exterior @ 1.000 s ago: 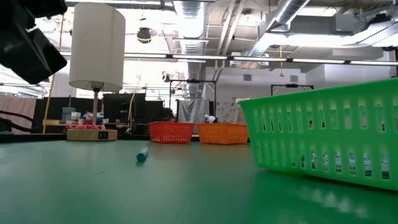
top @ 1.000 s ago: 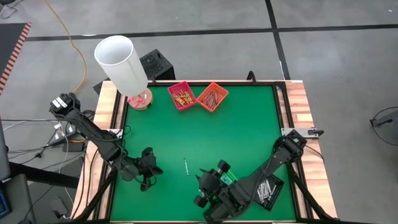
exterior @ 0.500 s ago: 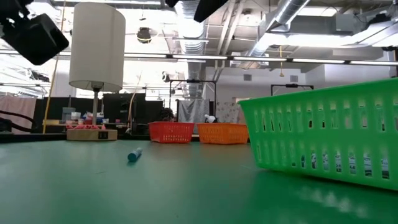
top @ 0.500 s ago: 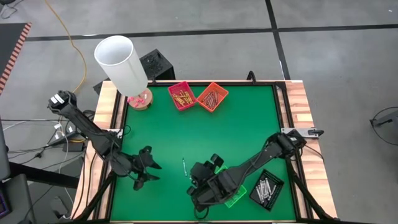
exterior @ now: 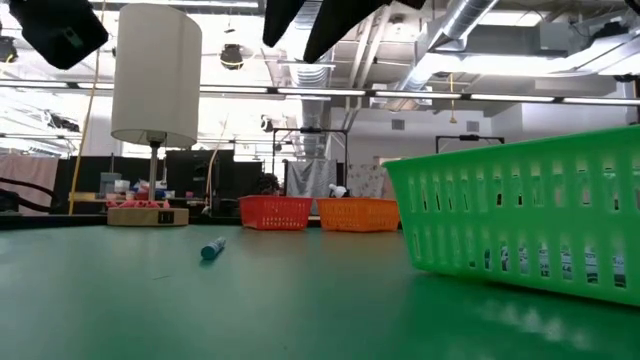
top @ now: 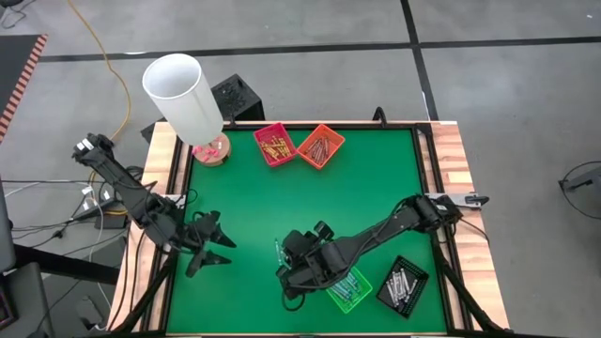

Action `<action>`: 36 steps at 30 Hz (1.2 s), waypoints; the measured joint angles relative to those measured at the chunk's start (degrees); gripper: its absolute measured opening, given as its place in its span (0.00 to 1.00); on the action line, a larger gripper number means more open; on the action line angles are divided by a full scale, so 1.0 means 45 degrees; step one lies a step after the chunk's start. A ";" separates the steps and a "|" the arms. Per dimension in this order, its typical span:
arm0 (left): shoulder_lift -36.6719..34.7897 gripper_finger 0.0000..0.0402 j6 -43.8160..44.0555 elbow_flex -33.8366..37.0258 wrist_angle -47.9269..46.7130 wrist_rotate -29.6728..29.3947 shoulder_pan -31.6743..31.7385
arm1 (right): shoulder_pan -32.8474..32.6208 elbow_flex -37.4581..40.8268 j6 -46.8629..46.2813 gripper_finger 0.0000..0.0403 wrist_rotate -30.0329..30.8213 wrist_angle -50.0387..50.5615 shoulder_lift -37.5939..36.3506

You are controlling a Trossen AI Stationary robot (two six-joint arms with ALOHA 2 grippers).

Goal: Sort crayons
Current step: Put the green crayon into the green bin

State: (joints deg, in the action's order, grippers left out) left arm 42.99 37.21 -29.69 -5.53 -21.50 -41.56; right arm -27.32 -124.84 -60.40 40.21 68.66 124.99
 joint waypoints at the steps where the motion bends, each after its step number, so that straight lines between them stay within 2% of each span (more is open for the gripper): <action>1: -0.0147 0.56 -0.0001 0.0000 -0.0069 0.0001 0.0000 | 0.0054 -0.0002 -0.0004 0.45 0.0000 -0.0004 0.0000; 5: -0.0538 0.56 -0.0006 0.0000 -0.0293 -0.0008 0.0000 | 0.0312 -0.0010 0.0056 0.44 -0.0108 0.0033 0.0368; 9: -0.0581 0.56 -0.0006 0.0000 -0.0398 -0.0010 0.0000 | 0.0546 0.0007 0.0103 0.44 -0.1091 -0.0011 0.1232; 17: -0.0571 0.56 -0.0001 -0.0010 -0.0667 -0.0101 0.0004 | 0.0890 0.0015 0.1193 0.44 -0.2608 -0.2019 0.2319; 22: -0.0566 0.56 0.0004 -0.0010 -0.0658 -0.0097 0.0000 | 0.0949 -0.0015 0.1404 0.44 -0.2662 -0.3303 0.2285; 36: -0.0576 0.56 0.0164 -0.0010 -0.0941 -0.0358 0.0000 | 0.1297 -0.0044 0.0746 0.44 -0.3454 -0.3802 0.3329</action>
State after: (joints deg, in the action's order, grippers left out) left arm 40.40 37.95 -29.74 -9.76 -23.11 -41.56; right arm -21.48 -125.03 -57.05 24.66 51.55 139.97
